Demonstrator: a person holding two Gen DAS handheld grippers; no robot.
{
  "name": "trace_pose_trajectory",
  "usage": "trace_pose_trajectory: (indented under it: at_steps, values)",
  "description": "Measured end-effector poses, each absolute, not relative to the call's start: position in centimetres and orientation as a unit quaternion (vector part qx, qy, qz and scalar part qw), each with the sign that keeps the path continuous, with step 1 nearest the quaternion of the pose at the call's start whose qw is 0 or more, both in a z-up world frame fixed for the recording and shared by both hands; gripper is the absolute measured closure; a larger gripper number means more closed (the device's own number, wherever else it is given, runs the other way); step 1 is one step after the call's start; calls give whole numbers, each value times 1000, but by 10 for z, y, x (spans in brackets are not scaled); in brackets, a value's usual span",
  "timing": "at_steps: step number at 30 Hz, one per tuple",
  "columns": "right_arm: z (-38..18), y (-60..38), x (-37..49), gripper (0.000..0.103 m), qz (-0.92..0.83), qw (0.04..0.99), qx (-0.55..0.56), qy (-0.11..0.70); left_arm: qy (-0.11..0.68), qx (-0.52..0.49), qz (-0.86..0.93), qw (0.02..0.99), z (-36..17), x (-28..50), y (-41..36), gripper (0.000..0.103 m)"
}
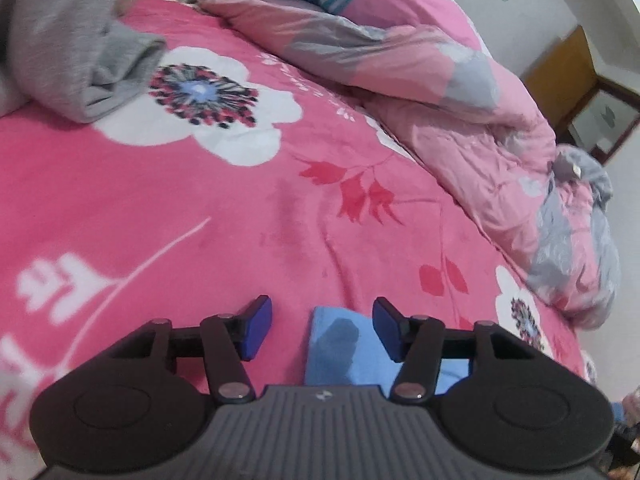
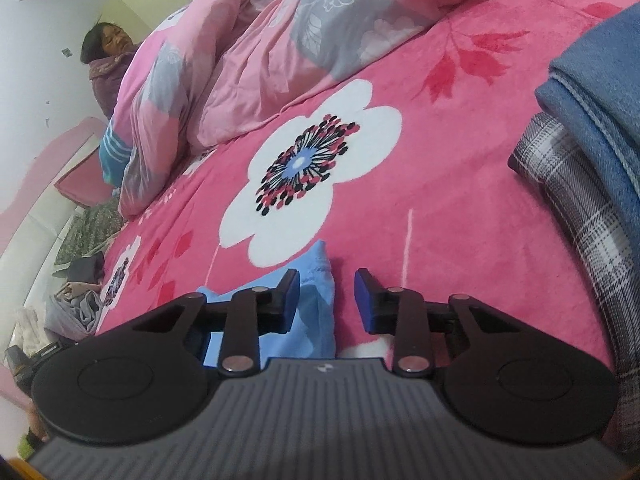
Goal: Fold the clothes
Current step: 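Close both grippers on the folded shirt edge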
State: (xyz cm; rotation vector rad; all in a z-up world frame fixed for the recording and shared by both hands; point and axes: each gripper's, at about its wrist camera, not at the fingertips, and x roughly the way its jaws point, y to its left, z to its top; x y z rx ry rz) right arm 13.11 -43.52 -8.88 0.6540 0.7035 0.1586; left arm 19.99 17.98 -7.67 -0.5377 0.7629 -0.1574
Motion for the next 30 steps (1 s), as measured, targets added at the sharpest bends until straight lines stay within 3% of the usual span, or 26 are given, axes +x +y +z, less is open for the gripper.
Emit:
trace_pose_trajectory:
  at_steps: [2,6,10,22,30]
  values:
    - [-90,-436,133,77,77,883,318,337,368,-240,-77,895,-78,201,173,59]
    - [-91,-434,135,93,84,884,316,335,370,-202,-78,903,-80,202,160,94]
    - [-86,-430,133,100,80,896,299,317,354,-184,-72,914,-77,196,152,96]
    - [-29,-424,119,101,79,941,235,229,291,-193,-71,934,-45,182,162,97]
    - [-63,-431,139,101,55,929,257,262,316,-182,-57,929,-67,198,159,97]
